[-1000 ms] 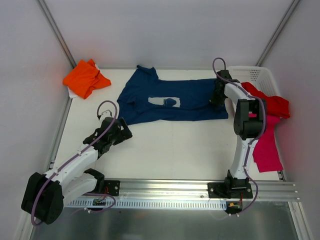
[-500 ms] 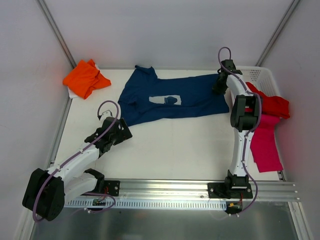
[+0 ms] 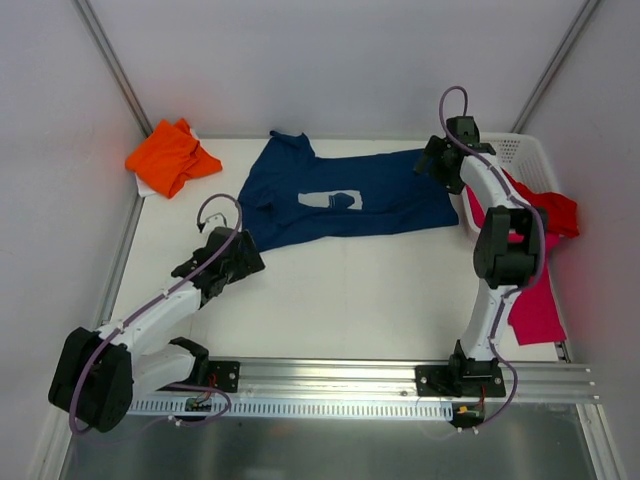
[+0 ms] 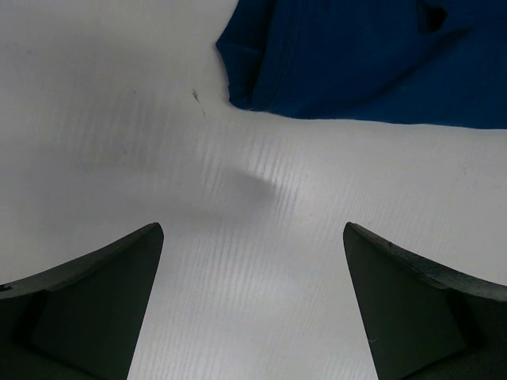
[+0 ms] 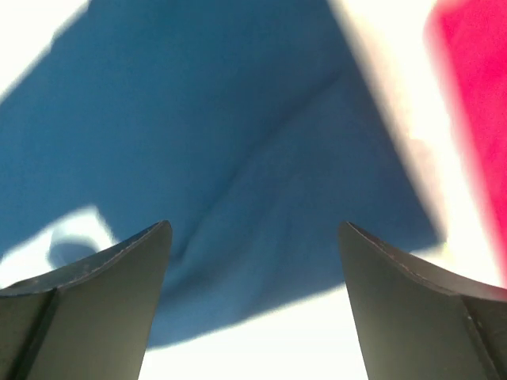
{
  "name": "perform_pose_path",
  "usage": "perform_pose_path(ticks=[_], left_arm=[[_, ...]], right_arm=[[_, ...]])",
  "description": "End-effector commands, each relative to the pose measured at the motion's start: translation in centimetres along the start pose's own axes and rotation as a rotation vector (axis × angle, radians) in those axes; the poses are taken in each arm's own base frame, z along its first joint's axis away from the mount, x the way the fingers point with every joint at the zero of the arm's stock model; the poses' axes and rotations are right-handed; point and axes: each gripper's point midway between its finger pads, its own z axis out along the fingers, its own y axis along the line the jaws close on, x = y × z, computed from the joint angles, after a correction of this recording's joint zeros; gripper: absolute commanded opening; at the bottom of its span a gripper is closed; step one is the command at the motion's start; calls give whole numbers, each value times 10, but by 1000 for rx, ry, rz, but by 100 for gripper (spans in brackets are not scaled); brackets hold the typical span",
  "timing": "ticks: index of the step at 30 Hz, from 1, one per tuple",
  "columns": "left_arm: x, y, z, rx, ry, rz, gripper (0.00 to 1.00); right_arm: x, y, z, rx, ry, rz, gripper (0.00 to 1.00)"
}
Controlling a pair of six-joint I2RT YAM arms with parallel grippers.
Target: Fold and stack the t-shirts
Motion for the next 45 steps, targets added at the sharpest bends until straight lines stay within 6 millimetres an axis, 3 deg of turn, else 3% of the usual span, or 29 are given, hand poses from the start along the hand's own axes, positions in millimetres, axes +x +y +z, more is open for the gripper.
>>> perform_pose_path(ticks=[1, 3, 7, 8, 9, 10, 11, 12, 13, 14, 15, 16, 17, 18, 19, 20, 21, 22, 23, 24, 25, 26, 27, 28, 29, 31, 35, 38, 45], left_arm=[[-60, -22, -6, 25, -123, 64, 99], [-77, -25, 0, 39, -127, 79, 99], [-141, -44, 1, 105, -199, 114, 99], [-150, -43, 4, 107, -197, 94, 99], [-152, -41, 15, 104, -171, 77, 99], [-172, -37, 17, 90, -198, 42, 99], [-178, -36, 22, 83, -200, 31, 99], [-175, -40, 39, 93, -162, 31, 99], [-202, -55, 39, 131, -209, 55, 99], [-210, -62, 48, 142, -206, 78, 99], [-207, -63, 76, 131, -159, 104, 99], [-237, -84, 75, 188, -197, 164, 99], [-226, -83, 109, 184, -129, 198, 99], [-233, -88, 122, 193, -117, 233, 99], [-264, -107, 118, 234, -150, 239, 99], [-254, -100, 152, 231, -88, 234, 99], [-262, -106, 162, 271, -82, 231, 99], [-291, -126, 156, 356, -124, 213, 99], [-287, -112, 185, 350, -86, 169, 99], [-296, -113, 193, 370, -92, 147, 99], [-324, -123, 187, 405, -143, 110, 99], [-330, -122, 196, 401, -151, 81, 99], [-334, -98, 217, 365, -148, 30, 99], [-356, -103, 212, 387, -184, -38, 99], [-348, -95, 231, 388, -153, -80, 99], [-360, -91, 237, 385, -172, -142, 99], [-341, -80, 265, 334, -130, -228, 99], [-320, -87, 283, 362, -65, -277, 99], [-298, -134, 288, 465, 3, -308, 99]], right_arm=[[-7, 47, -70, -169, -150, -58, 90], [19, 52, -66, -218, -62, -53, 90], [54, 62, -70, -251, 54, -85, 89], [74, 64, -70, -245, 85, -112, 88], [81, 64, -71, -246, 90, -126, 89], [90, 64, -73, -249, 96, -140, 89], [94, 70, -82, -276, 83, -154, 89], [112, 59, -78, -255, 116, -155, 89], [121, 59, -79, -267, 130, -148, 89], [123, 61, -85, -293, 119, -145, 89], [142, 50, -80, -275, 158, -141, 89], [150, 49, -80, -282, 169, -135, 89], [154, 55, -83, -317, 157, -138, 89], [169, 49, -80, -315, 185, -141, 89], [174, 47, -79, -315, 191, -145, 89], [179, 47, -79, -317, 199, -141, 89], [183, 48, -80, -331, 200, -141, 89], [193, 47, -78, -349, 215, -141, 89], [199, 49, -79, -360, 223, -146, 89], [205, 50, -80, -366, 231, -154, 89], [211, 50, -79, -373, 240, -161, 89], [217, 53, -80, -384, 245, -175, 89], [222, 54, -80, -390, 252, -181, 89], [227, 56, -80, -401, 264, -183, 89], [236, 58, -80, -413, 274, -194, 89], [245, 60, -78, -430, 297, -191, 89], [255, 67, -80, -462, 335, -188, 89], [250, 69, -88, -479, 317, -194, 88], [238, 65, -105, -474, 270, -223, 89]])
